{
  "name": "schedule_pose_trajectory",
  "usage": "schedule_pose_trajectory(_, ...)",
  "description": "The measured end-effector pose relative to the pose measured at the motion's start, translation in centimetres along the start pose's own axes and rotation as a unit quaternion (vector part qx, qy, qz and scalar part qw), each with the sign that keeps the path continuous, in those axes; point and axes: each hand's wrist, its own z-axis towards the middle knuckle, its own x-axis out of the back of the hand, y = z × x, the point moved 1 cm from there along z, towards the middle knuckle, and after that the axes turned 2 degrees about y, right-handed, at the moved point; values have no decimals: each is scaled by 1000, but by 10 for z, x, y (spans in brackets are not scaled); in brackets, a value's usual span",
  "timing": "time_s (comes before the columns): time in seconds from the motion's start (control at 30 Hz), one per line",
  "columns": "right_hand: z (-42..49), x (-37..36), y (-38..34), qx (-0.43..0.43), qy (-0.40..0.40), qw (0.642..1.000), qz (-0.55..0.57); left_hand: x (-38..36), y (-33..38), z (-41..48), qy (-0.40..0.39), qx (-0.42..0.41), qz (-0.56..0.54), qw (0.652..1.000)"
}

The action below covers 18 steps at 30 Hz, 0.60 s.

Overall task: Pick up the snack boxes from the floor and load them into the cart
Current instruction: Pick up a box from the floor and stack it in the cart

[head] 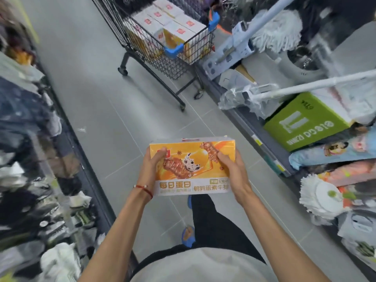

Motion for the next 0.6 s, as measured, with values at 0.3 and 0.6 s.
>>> schedule_pose_trajectory(0.3,156,-87,-102,-2,-64,998,6,9,133,126,27,-47,-44,998)
schedule_pose_trajectory(0.6,281,-185,-192,56,-36,998,-7,35,254,248,32,-89,-11,996)
